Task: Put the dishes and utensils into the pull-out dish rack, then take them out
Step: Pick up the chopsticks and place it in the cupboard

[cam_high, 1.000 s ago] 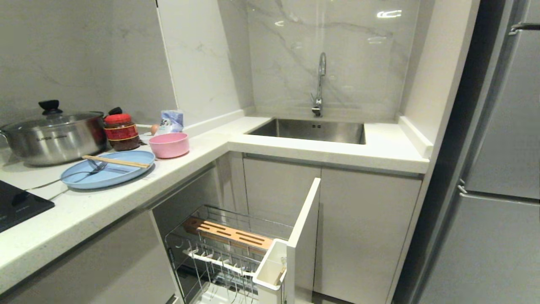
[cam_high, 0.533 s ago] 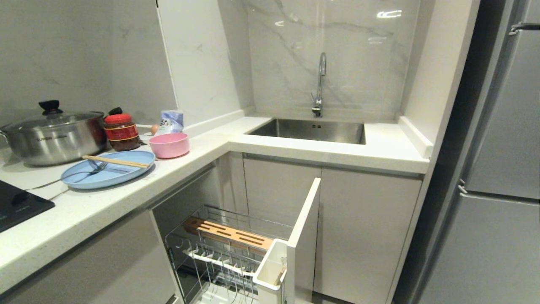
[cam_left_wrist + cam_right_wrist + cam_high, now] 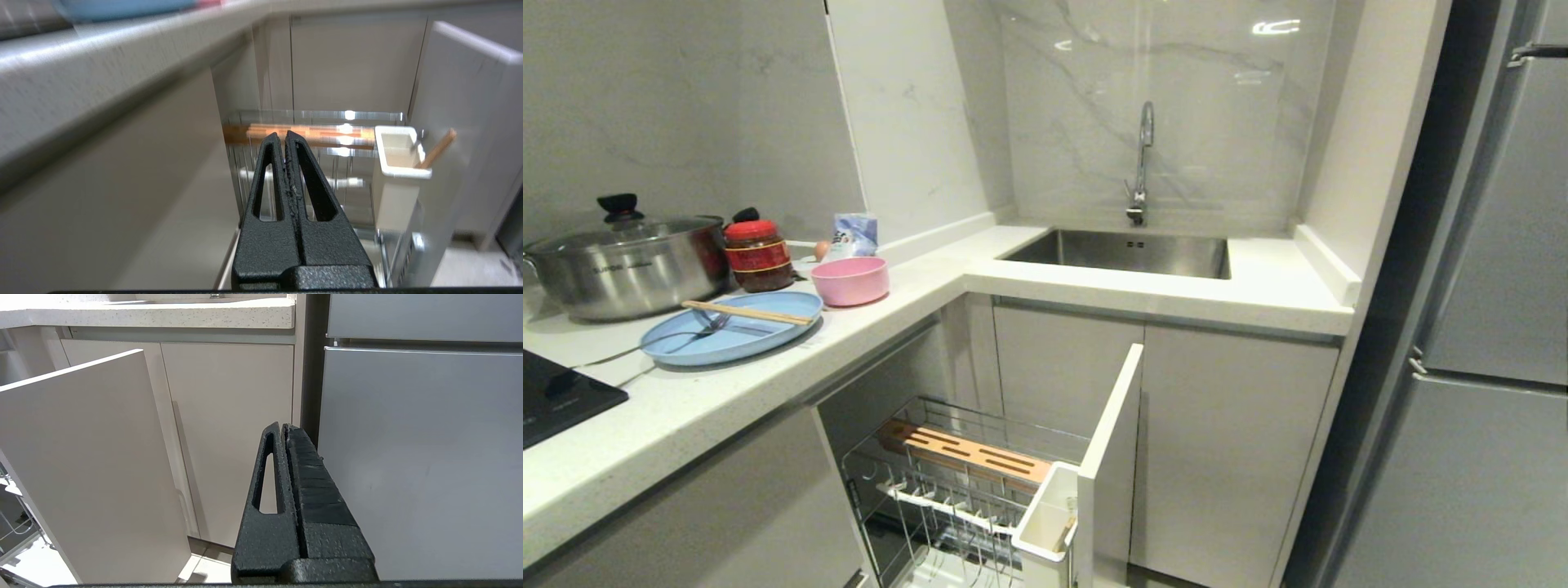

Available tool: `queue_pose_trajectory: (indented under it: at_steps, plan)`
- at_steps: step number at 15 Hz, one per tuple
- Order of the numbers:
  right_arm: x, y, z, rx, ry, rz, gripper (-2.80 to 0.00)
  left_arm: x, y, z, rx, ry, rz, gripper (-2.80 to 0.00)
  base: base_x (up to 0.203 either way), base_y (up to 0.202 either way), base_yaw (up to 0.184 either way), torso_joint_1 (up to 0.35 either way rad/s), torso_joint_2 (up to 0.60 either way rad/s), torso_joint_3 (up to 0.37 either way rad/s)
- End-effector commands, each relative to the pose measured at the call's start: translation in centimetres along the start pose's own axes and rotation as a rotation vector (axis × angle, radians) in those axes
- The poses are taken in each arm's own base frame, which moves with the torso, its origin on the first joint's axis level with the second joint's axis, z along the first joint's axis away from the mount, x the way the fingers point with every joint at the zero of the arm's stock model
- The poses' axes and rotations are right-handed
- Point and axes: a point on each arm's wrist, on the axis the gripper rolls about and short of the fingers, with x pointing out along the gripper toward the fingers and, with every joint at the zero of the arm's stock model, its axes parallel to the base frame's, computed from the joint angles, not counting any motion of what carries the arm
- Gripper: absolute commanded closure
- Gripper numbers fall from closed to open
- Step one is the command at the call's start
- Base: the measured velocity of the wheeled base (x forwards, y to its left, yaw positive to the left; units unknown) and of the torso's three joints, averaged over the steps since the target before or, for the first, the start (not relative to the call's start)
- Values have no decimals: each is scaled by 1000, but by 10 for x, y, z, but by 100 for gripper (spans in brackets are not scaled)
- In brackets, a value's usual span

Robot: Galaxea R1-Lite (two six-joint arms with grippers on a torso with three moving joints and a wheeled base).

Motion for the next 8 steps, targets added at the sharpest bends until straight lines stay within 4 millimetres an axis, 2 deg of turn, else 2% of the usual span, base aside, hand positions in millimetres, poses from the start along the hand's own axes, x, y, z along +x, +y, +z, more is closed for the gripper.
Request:
queue_pose_trajectory:
  at_steps: [1,8]
  plan:
    - [1,0,-7,0,25,0,0,0,0,-2,3,18,-3,0,0,0,0,0,0,0]
    - [1,0,-7,0,25,0,0,1,1,-1,-81,-7,33,0,0,0,0,0,0,0]
